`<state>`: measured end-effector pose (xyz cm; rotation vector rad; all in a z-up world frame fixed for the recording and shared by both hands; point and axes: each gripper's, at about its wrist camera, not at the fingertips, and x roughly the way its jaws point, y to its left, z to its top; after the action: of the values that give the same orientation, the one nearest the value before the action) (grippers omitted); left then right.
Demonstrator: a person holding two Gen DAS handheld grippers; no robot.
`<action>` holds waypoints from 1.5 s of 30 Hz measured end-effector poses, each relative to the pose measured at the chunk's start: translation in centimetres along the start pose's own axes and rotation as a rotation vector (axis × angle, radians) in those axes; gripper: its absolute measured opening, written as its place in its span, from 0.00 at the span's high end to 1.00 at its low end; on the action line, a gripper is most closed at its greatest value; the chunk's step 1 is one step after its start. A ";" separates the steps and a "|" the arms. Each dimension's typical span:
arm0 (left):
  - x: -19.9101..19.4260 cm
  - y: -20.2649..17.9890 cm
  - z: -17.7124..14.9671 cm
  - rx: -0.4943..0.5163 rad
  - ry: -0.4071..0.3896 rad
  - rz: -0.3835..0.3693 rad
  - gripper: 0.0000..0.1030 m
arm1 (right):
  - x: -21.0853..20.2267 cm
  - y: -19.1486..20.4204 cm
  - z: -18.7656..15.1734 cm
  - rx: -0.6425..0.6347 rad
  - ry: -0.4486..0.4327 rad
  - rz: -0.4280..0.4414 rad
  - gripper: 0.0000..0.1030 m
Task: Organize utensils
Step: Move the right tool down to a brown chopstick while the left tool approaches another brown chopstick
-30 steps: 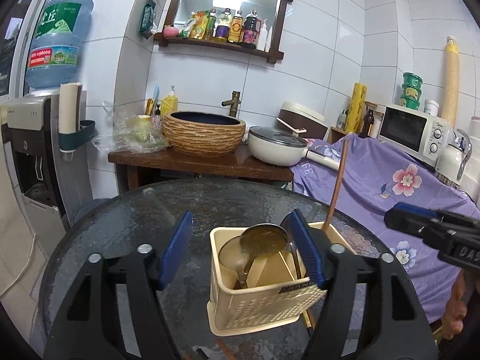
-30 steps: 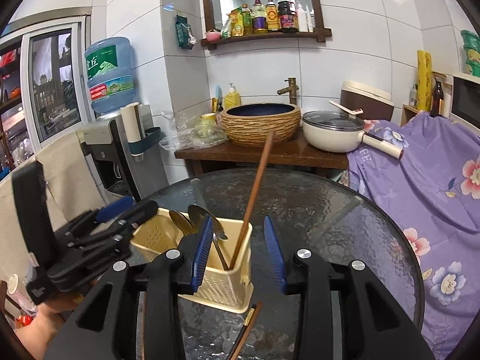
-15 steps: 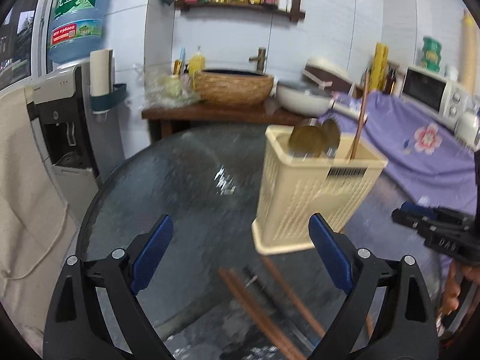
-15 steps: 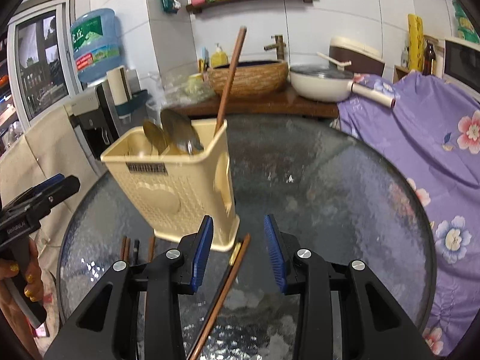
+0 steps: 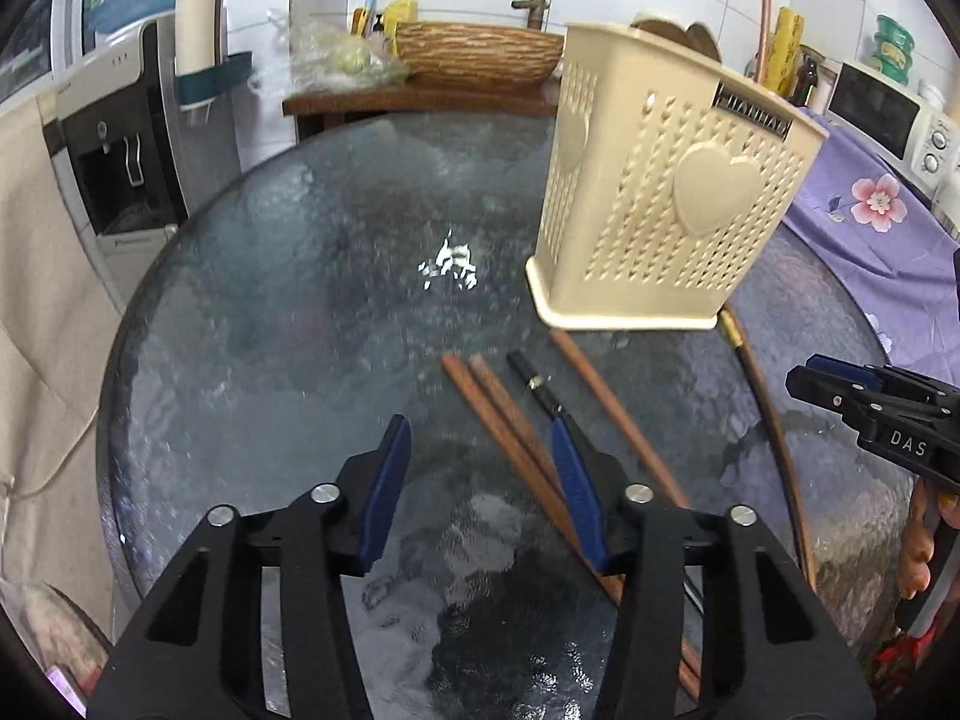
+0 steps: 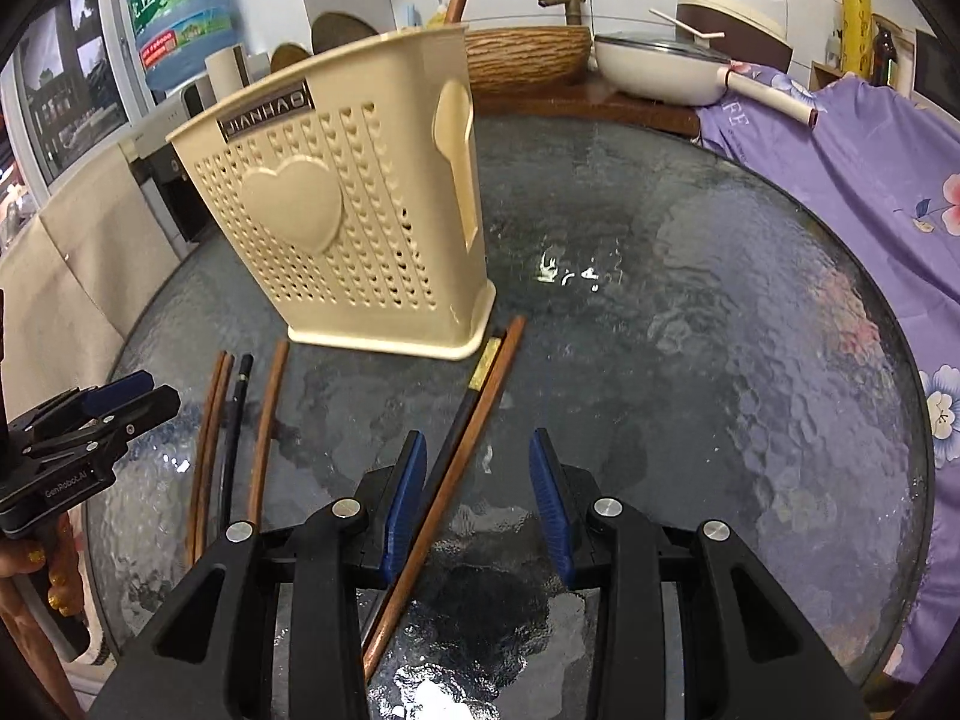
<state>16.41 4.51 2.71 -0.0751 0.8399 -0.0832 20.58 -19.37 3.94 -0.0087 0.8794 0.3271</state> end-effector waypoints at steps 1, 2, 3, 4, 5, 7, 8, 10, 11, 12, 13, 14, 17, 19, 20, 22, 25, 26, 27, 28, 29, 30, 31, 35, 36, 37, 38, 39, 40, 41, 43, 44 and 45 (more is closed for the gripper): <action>0.1 -0.2 -0.2 -0.001 0.004 -0.001 0.56 | 0.3 0.0 0.0 0.000 0.008 -0.003 0.68; 0.2 -0.2 -0.3 -0.002 0.005 -0.003 0.56 | 0.5 0.0 -0.1 0.001 0.016 -0.006 0.69; 0.3 -0.2 -0.4 0.000 0.006 -0.001 0.56 | 0.7 0.0 -0.2 0.001 0.021 -0.006 0.70; 0.3 -0.3 -0.4 0.003 0.006 0.002 0.57 | 1.0 0.1 -0.3 0.001 0.027 -0.010 0.71; 0.4 -0.4 -0.5 0.005 0.007 0.004 0.57 | 1.2 0.1 -0.3 -0.001 0.030 -0.019 0.73; 0.5 -0.5 -0.6 0.002 0.010 -0.006 0.57 | 1.4 0.2 -0.4 -0.007 0.036 -0.029 0.74; 0.5 -0.6 -0.6 0.002 0.011 -0.010 0.57 | 1.6 0.2 -0.4 -0.007 0.040 -0.025 0.74; 0.7 -0.9 -0.6 0.009 0.013 -0.005 0.57 | 1.7 0.3 -0.4 -0.007 0.046 -0.025 0.75; 0.7 -1.0 -0.7 0.010 0.015 -0.006 0.57 | 1.8 0.4 -0.4 -0.010 0.049 -0.032 0.75; 0.8 -1.0 -0.7 0.010 0.017 -0.007 0.58 | 1.9 0.4 -0.4 -0.011 0.047 -0.033 0.76; 0.8 -1.1 -0.7 0.010 0.018 -0.008 0.58 | 1.9 0.5 -0.4 -0.012 0.048 -0.034 0.76; 0.8 -1.1 -0.6 0.011 0.019 -0.008 0.58 | 1.9 0.6 -0.3 -0.015 0.049 -0.039 0.76; 0.9 -1.1 -0.6 0.011 0.023 -0.013 0.58 | 2.0 0.7 -0.1 -0.025 0.052 -0.055 0.76; 1.0 -1.0 -0.6 0.008 0.023 -0.011 0.58 | 1.9 0.8 -0.1 -0.026 0.054 -0.059 0.76; 0.9 -1.0 -0.5 0.003 0.022 -0.014 0.58 | 1.9 0.7 -0.1 -0.025 0.054 -0.062 0.76; 0.9 -0.9 -0.6 -0.001 0.020 -0.014 0.59 | 1.8 0.5 -0.1 -0.022 0.054 -0.066 0.76; 0.9 -0.7 -0.6 -0.004 0.025 -0.013 0.59 | 1.8 0.3 0.0 -0.018 0.056 -0.068 0.76; 1.0 -0.7 -0.7 -0.004 0.027 -0.011 0.59 | 1.8 0.3 0.0 -0.019 0.056 -0.068 0.76; 1.1 -0.7 -0.7 -0.004 0.028 -0.008 0.59 | 1.8 0.3 0.0 -0.021 0.058 -0.074 0.77; 1.2 -0.7 -0.7 -0.006 0.031 -0.005 0.60 | 1.8 0.1 0.1 -0.023 0.054 -0.075 0.77; 1.3 -0.6 -0.8 -0.009 0.035 -0.005 0.60 | 1.9 0.1 0.1 -0.023 0.054 -0.078 0.77; 1.3 -0.6 -0.8 -0.010 0.036 -0.008 0.60 | 1.9 0.0 0.1 -0.024 0.054 -0.082 0.77; 1.3 -0.7 -0.8 -0.008 0.037 -0.006 0.60 | 1.9 0.0 0.1 -0.027 0.054 -0.089 0.77; 1.5 -0.9 -0.8 0.002 0.040 0.003 0.60 | 2.4 -0.3 0.0 -0.028 0.068 -0.098 0.78; 1.6 -1.0 -0.7 0.003 0.040 0.004 0.60 | 2.4 -0.4 0.0 -0.025 0.065 -0.097 0.78; 1.6 -1.0 -0.7 0.003 0.041 0.009 0.60 | 2.5 -0.4 0.0 -0.025 0.066 -0.099 0.78; 1.6 -0.9 -0.7 0.003 0.041 0.010 0.60 | 2.5 -0.4 0.1 -0.022 0.066 -0.096 0.78; 1.6 -0.8 -0.7 0.006 0.042 0.011 0.60 | 2.5 -0.4 0.1 -0.016 0.066 -0.088 0.78; 1.6 -0.8 -0.6 0.010 0.043 0.016 0.60 | 2.5 -0.4 0.1 -0.014 0.065 -0.086 0.78; 1.7 -0.7 -0.6 0.013 0.044 0.024 0.61 | 2.5 -0.4 0.2 -0.013 0.062 -0.087 0.78; 1.8 -0.7 -0.3 0.015 0.046 0.035 0.64 | 2.3 -0.3 0.4 -0.007 0.051 -0.081 0.78; 1.9 -0.5 -0.2 0.013 0.047 0.034 0.64 | 2.2 -0.3 0.6 0.000 0.044 -0.071 0.78; 2.0 -0.5 0.0 0.012 0.049 0.033 0.64 | 2.2 -0.3 0.8 0.006 0.038 -0.064 0.78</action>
<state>17.70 3.84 1.23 -0.0477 0.8893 -0.0591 22.58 -18.97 2.79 -0.0378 0.9163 0.2655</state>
